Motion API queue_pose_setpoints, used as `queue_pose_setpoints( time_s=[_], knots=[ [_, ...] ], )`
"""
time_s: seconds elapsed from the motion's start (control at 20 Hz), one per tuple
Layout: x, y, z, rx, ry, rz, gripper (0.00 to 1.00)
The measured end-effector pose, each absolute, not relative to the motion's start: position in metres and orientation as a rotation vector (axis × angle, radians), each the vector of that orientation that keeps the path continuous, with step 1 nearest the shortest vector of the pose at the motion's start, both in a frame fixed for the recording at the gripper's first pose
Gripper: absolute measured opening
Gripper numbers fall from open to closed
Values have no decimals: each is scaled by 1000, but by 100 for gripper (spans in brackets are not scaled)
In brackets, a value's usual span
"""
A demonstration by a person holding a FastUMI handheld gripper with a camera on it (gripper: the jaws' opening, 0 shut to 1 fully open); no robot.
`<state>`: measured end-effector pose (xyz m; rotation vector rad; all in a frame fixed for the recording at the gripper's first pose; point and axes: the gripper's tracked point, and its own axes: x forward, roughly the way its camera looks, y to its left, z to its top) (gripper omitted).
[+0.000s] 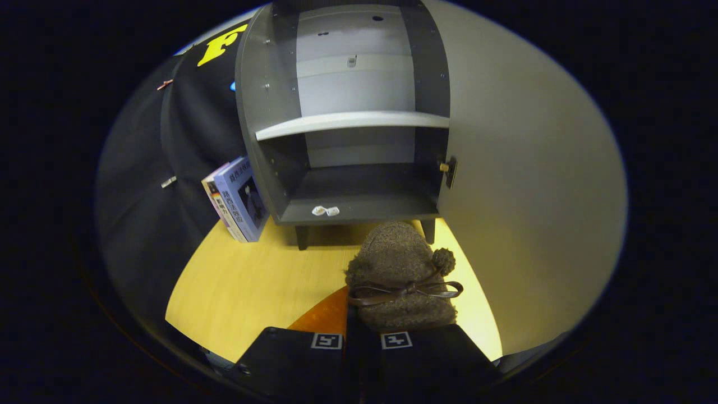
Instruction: Open the shoe cabinet door, grab the shoes and put them into the shoe cabinet, then close the shoe cabinet door.
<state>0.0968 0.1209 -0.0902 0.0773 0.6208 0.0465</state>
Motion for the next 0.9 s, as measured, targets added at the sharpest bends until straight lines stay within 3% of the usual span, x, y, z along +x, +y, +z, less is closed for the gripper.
queue_pose_setpoints(
  time_s=[0.45, 0.9],
  knots=[
    [134, 148, 19, 62, 546, 145, 10],
    [226, 157, 112, 52, 418, 126, 10]
  ],
)
